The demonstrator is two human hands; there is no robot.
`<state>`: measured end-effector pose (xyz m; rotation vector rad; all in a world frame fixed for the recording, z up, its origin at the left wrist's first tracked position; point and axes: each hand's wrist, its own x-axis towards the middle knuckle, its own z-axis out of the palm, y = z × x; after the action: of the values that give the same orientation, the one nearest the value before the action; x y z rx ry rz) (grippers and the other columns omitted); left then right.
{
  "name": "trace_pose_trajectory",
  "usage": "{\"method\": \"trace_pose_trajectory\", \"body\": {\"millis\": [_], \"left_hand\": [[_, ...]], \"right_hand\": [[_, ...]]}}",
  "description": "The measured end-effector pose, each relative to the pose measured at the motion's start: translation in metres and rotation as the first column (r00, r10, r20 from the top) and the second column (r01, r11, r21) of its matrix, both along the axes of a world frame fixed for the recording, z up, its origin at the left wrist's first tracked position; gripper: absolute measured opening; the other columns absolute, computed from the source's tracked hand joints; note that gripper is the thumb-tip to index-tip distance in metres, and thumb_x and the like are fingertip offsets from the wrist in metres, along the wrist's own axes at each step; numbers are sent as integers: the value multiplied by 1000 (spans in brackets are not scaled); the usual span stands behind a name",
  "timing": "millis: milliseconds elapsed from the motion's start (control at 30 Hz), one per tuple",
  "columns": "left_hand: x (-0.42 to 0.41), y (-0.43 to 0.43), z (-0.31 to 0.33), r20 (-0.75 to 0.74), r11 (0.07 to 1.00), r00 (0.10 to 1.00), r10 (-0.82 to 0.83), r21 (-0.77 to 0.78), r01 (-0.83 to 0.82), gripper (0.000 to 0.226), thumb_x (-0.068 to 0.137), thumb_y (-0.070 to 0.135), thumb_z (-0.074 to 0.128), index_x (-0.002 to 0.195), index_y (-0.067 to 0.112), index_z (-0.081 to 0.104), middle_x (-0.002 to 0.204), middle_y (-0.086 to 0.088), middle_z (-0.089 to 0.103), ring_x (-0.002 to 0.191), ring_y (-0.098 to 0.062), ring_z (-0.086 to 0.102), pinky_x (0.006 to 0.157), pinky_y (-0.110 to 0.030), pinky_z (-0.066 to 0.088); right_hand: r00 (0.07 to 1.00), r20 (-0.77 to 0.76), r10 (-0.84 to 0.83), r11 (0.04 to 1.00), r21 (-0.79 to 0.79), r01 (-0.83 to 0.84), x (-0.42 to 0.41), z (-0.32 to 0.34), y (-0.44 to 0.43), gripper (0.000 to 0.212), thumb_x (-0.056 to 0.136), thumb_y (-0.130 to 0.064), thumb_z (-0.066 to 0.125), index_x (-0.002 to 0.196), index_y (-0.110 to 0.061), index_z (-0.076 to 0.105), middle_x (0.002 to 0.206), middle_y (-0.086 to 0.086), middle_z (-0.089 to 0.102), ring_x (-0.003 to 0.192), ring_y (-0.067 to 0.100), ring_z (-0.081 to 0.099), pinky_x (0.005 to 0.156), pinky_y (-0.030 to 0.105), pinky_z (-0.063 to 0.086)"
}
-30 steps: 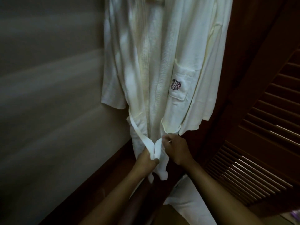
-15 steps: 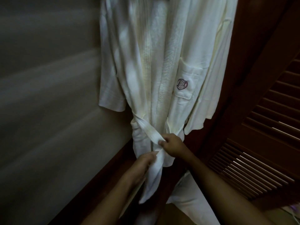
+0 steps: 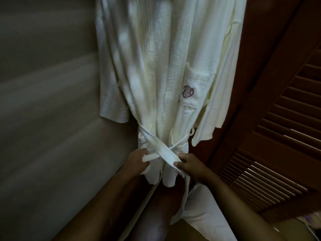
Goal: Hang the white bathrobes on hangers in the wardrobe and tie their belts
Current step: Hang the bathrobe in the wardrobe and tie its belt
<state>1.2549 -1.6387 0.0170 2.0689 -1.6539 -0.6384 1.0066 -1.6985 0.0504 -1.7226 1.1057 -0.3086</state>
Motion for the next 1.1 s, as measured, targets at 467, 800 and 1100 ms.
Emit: {"method": "trace_pose_trajectory", "body": {"millis": [467, 800, 1100], "left_hand": [[6, 0, 4, -816, 979, 560, 142, 199, 43, 24, 95, -3, 53, 100, -3, 77, 99, -29, 73, 93, -32, 68, 88, -39, 54], [-18, -5, 16, -915, 977, 350, 199, 214, 4, 53, 82, 44, 84, 115, 5, 73, 107, -25, 57, 94, -36, 49, 79, -45, 38], [-17, -2, 27, -887, 979, 420, 193, 202, -24, 28, 95, 22, 70, 117, 6, 74, 114, -15, 75, 114, -32, 69, 108, -48, 49]], "right_hand": [[997, 51, -56, 993, -100, 60, 12, -1, 0, 21, 105, -24, 54, 87, -23, 66, 77, -7, 63, 68, 1, 59, 66, 26, 43], [998, -27, -52, 992, -113, 49, 31, -13, 4, 21, 102, -24, 54, 98, -11, 69, 85, 1, 68, 83, 16, 65, 79, 39, 52], [985, -92, -144, 976, -178, 126, 47, -26, 9, 11, 97, -17, 60, 86, -18, 62, 70, -10, 58, 67, 9, 59, 66, 33, 50]]}}
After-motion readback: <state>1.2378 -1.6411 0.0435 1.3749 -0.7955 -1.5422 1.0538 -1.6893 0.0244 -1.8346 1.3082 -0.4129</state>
